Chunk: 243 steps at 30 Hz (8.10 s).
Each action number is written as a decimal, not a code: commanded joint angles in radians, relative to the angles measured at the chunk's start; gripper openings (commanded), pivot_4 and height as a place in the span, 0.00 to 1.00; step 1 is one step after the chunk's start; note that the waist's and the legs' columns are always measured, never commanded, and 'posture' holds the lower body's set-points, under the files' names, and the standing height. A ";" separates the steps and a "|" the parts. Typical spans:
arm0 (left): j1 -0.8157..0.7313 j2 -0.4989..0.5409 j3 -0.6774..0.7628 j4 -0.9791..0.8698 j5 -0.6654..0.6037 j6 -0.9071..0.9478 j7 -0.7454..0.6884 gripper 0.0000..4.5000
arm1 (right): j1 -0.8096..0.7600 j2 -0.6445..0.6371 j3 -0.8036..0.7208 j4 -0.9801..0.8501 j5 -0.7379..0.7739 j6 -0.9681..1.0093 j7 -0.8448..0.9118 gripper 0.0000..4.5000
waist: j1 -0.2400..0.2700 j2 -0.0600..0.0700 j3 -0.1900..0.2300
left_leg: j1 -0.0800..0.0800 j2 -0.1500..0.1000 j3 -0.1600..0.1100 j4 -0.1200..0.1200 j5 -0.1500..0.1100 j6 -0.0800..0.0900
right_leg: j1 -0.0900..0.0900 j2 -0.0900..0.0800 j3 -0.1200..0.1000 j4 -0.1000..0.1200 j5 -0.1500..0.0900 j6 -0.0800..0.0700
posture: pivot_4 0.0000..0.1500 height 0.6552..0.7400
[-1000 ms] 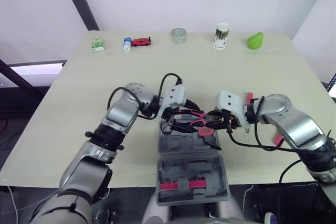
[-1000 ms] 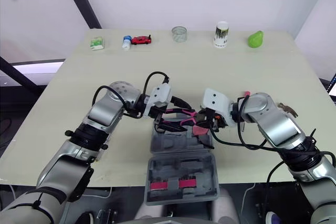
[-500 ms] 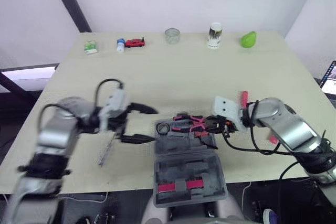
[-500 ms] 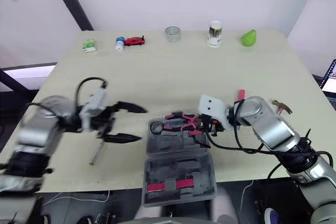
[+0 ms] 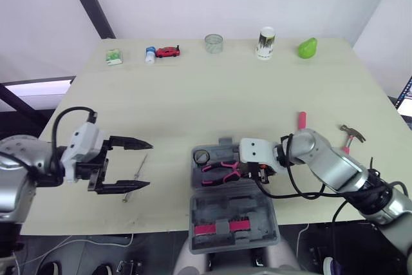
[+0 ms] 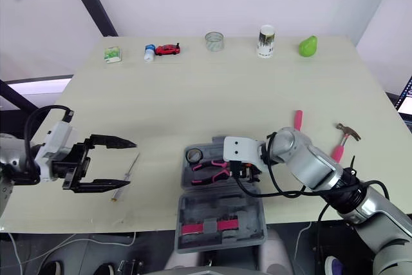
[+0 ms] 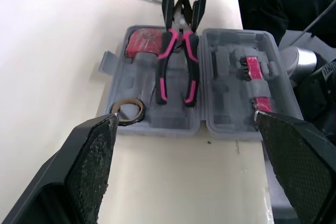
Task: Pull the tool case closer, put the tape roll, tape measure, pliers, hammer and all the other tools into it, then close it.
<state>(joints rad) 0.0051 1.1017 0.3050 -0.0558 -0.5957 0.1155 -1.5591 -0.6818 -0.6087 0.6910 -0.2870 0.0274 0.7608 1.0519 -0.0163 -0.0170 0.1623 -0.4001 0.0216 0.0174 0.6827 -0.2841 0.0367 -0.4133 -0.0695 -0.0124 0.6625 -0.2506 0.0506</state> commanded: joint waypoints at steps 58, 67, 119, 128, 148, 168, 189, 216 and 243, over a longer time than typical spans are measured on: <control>-0.072 -0.041 -0.014 -0.003 -0.002 -0.037 -0.016 1.00 | 0.182 0.290 -0.171 0.538 0.005 -0.611 -0.009 0.01 | 0.002 0.000 0.000 | 0.001 0.000 0.001 0.000 0.000 0.000 | 0.000 0.004 0.001 0.000 0.000 0.000 | 1.00 1.00; -0.085 -0.053 -0.018 0.009 0.002 -0.038 -0.015 1.00 | 0.210 0.284 -0.114 0.759 -0.093 -0.617 -0.014 0.01 | 0.001 0.000 -0.004 | 0.008 0.000 0.001 0.000 0.000 0.000 | 0.005 0.004 0.002 0.001 0.000 0.000 | 1.00 1.00; 0.422 -0.337 0.387 0.406 0.055 -0.154 0.279 1.00 | 1.062 0.039 -1.297 0.323 0.501 -0.797 -0.051 0.62 | 0.009 0.000 -0.012 | 0.008 0.001 0.004 -0.013 0.000 0.000 | 0.003 -0.002 0.002 -0.007 -0.002 -0.003 | 1.00 1.00; 0.476 -0.365 0.426 0.529 0.051 -0.222 0.277 1.00 | 1.163 0.045 -1.402 0.498 0.527 -0.869 -0.027 1.00 | 0.006 -0.002 -0.013 | 0.019 0.003 0.005 -0.013 0.000 -0.001 | 0.010 -0.007 0.004 -0.007 -0.005 -0.005 | 1.00 1.00; 0.423 -0.371 0.255 0.145 0.060 -0.155 0.318 1.00 | 1.136 -0.038 -1.199 -0.059 0.555 -0.524 -0.159 1.00 | 0.010 0.000 -0.012 | 0.017 0.002 0.005 -0.015 0.000 -0.001 | 0.009 -0.019 0.003 -0.009 -0.004 -0.008 | 1.00 1.00; 0.163 -0.318 -0.167 0.072 0.253 -0.054 0.321 0.15 | 0.694 -0.145 -0.657 0.122 0.264 -0.546 -0.019 0.21 | 0.010 0.001 -0.010 | 0.014 0.000 0.004 -0.014 0.000 0.000 | 0.010 -0.004 -0.002 -0.011 -0.001 -0.003 | 1.00 1.00; 0.060 -0.342 -0.358 0.171 0.349 -0.048 0.310 0.00 | 0.541 -0.039 -0.459 0.379 0.095 -0.709 0.034 0.00 | 0.007 0.001 -0.010 | 0.016 0.001 0.004 -0.013 0.000 0.000 | 0.010 -0.002 -0.001 -0.005 -0.001 -0.003 | 1.00 1.00; -0.007 -0.364 -0.409 0.241 0.365 -0.019 0.290 0.00 | 0.506 0.015 -0.427 0.394 0.082 -0.710 0.061 0.00 | 0.010 0.001 -0.011 | 0.017 0.001 0.004 -0.012 0.000 0.000 | 0.010 -0.002 0.000 -0.003 -0.001 -0.003 | 1.00 1.00; -0.067 -0.419 -0.466 0.261 0.386 -0.009 0.290 0.00 | 0.497 0.034 -0.406 0.388 0.070 -0.705 0.059 0.00 | 0.016 0.002 -0.011 | 0.017 0.000 0.004 -0.012 0.000 0.000 | 0.010 -0.002 0.000 -0.003 -0.001 -0.003 | 1.00 1.00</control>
<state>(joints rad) -0.0620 0.6950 -0.1307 0.1889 -0.2358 0.1021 -1.2840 -0.1746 -0.5771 0.2768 0.1304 0.0983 0.0608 1.1079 -0.0002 -0.0153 0.1513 -0.3831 0.0217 0.0214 0.6710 -0.2842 0.0365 -0.4030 -0.0718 -0.0125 0.6597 -0.2519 0.0476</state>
